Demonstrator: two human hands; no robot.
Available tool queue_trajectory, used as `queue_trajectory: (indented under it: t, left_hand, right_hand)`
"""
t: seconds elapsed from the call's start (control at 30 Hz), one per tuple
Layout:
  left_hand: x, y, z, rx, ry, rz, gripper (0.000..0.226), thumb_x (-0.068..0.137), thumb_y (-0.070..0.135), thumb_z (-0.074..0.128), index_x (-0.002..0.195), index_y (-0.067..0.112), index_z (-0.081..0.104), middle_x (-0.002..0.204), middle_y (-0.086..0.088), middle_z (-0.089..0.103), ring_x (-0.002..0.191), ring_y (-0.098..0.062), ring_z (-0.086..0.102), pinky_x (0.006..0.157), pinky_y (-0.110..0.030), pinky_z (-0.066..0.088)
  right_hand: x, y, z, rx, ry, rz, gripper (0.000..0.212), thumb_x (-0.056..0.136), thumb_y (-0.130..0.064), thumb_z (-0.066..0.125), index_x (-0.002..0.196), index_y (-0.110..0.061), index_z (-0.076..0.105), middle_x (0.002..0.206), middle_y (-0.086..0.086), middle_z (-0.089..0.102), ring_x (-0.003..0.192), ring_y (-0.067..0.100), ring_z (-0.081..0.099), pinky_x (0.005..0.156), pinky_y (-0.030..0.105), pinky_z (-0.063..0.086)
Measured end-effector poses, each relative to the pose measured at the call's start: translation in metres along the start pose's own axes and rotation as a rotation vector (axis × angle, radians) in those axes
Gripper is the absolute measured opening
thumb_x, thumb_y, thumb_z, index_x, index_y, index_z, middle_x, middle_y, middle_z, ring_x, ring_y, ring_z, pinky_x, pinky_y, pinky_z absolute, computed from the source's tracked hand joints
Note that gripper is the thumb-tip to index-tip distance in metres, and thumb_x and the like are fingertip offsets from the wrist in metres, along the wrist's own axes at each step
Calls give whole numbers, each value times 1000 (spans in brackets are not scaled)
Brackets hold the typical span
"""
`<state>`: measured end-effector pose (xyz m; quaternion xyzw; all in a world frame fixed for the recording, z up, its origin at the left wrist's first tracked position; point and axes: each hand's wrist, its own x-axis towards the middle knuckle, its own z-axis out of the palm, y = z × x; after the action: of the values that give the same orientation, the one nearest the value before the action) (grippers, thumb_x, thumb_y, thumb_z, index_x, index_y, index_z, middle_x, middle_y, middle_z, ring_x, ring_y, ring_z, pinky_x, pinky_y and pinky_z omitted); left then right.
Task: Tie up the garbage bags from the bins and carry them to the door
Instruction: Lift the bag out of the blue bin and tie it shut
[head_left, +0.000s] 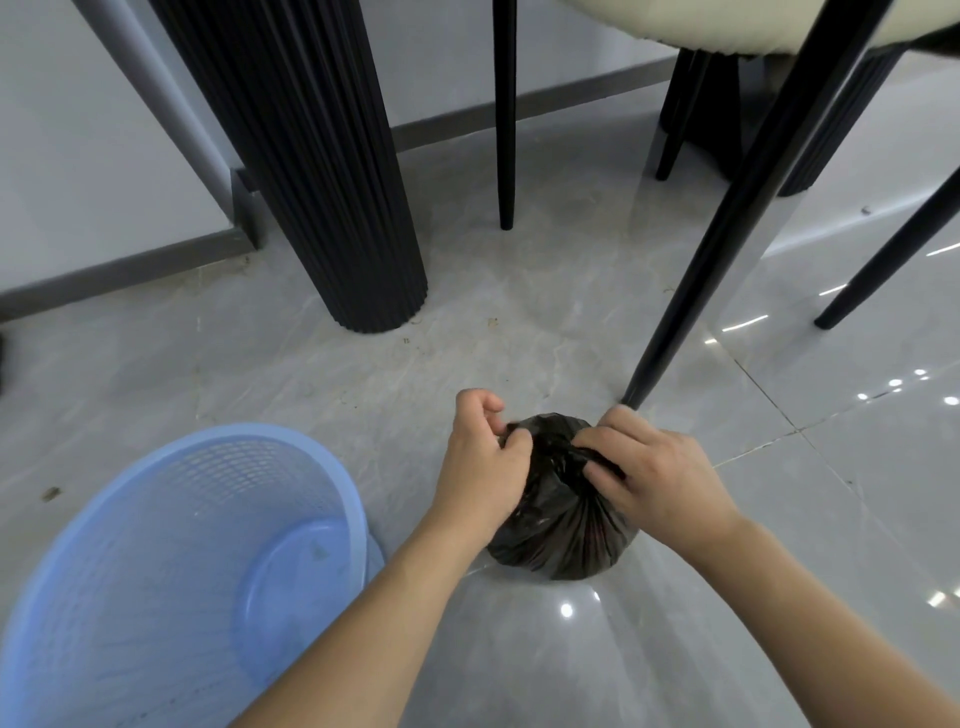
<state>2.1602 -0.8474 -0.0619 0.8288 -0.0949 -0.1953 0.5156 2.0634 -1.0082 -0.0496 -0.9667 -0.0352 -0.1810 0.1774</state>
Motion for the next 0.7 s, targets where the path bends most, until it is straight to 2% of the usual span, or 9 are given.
queue_trajectory:
  t: [0.07,0.13,0.23,0.3,0.4,0.5,0.57,0.63,0.7]
  left_hand:
    - [-11,-2,-4,41,-23,87,37,73,31,58,99,39,32,102,11,43,86,-11,50,71,-24,41]
    - [-22,-8,-5,156,-79,177,36,69,35,58,98,38,36,103,15,39,90,-10,47,82,-29,41]
    - [-25,-15,2,441,-125,254,24,76,38,58,99,33,52,101,18,39,99,-9,43,87,-27,27]
    - [-23,-17,6,559,-90,273,17,83,33,53,99,28,58,100,14,45,101,-14,43,84,-28,24]
    - [-19,-17,5,618,-57,277,17,86,32,46,99,28,56,97,13,47,96,-15,43,86,-32,27]
    - [-19,-14,5,635,-57,299,15,86,33,45,98,31,54,95,14,47,94,-14,42,86,-32,26]
    - [-19,-13,7,643,-36,304,13,87,32,46,98,33,53,98,14,49,95,-13,43,86,-32,25]
    - [-17,-12,9,654,-9,298,14,89,30,47,100,32,54,100,14,51,96,-13,44,85,-31,24]
    - [-14,-12,10,652,17,293,13,88,29,49,100,31,55,98,15,51,95,-12,45,83,-29,22]
  right_hand:
    - [5,1,-2,57,-94,141,15,80,-27,62,87,-18,71,89,-7,57,60,15,57,51,33,51]
    - [12,4,-3,221,-181,296,4,75,-23,69,79,-22,68,89,-12,55,70,10,59,65,27,50]
    - [20,8,-5,442,-265,478,10,72,-16,73,68,-22,66,88,-12,60,77,3,59,72,17,45]
    - [21,10,-8,574,-347,561,12,73,-12,75,65,-15,67,93,-10,63,77,2,60,70,14,44]
    - [18,12,-12,832,-427,642,20,76,-5,74,59,-7,63,95,-6,64,66,-1,57,61,8,40]
    - [15,7,-14,1143,-439,683,16,74,-6,68,60,-4,59,78,-6,61,57,-1,54,54,9,40]
    - [14,5,-13,1295,-387,750,15,71,-10,61,59,-5,54,59,0,50,41,4,44,39,12,33]
    - [13,8,-12,1297,-353,847,25,74,-17,62,57,-10,46,47,1,33,36,10,27,35,18,21]
    - [12,14,-9,1218,-350,901,29,84,-21,62,64,-8,45,44,-1,30,37,11,24,36,20,19]
